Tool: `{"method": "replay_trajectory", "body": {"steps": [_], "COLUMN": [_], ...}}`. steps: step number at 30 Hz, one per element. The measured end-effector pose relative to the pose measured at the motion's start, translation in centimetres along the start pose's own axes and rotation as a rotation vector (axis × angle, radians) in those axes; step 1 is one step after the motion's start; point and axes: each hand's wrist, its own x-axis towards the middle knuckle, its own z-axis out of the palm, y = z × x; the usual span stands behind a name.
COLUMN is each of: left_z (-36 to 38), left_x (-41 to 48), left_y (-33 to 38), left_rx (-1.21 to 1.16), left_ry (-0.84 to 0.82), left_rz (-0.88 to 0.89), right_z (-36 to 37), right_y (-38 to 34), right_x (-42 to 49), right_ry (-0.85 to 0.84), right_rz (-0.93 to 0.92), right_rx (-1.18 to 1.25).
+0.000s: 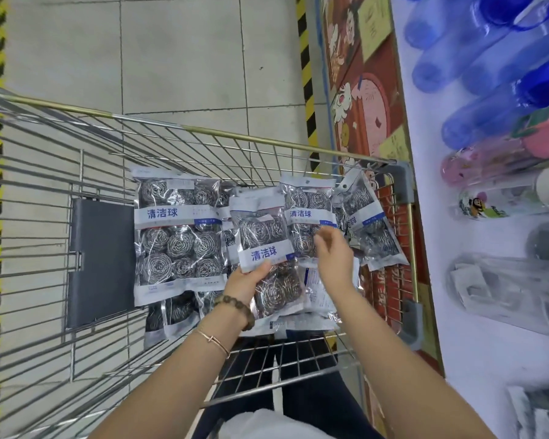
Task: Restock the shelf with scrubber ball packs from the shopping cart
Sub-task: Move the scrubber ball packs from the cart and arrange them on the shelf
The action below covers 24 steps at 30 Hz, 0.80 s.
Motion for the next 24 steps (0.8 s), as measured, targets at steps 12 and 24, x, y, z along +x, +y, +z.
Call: {"method": "replay_trajectory", "body": {"steps": [12, 24], "left_z": [-2.0, -3.2], "left_x": [1.5, 0.1], "left_y": [0.1, 1.2], "left_rx": [0.027, 0.055], "left_ry": [-0.057, -0.063], "left_rz": [0.017, 0.065], "right_z": [1.4, -1.3], "right_y": [3.9, 0.1], "right_x": [6.6, 1.4], "right_ry": [0.026, 0.003], "right_rz": [0.501, 0.351], "right_rx": [-0.053, -0.027]}}
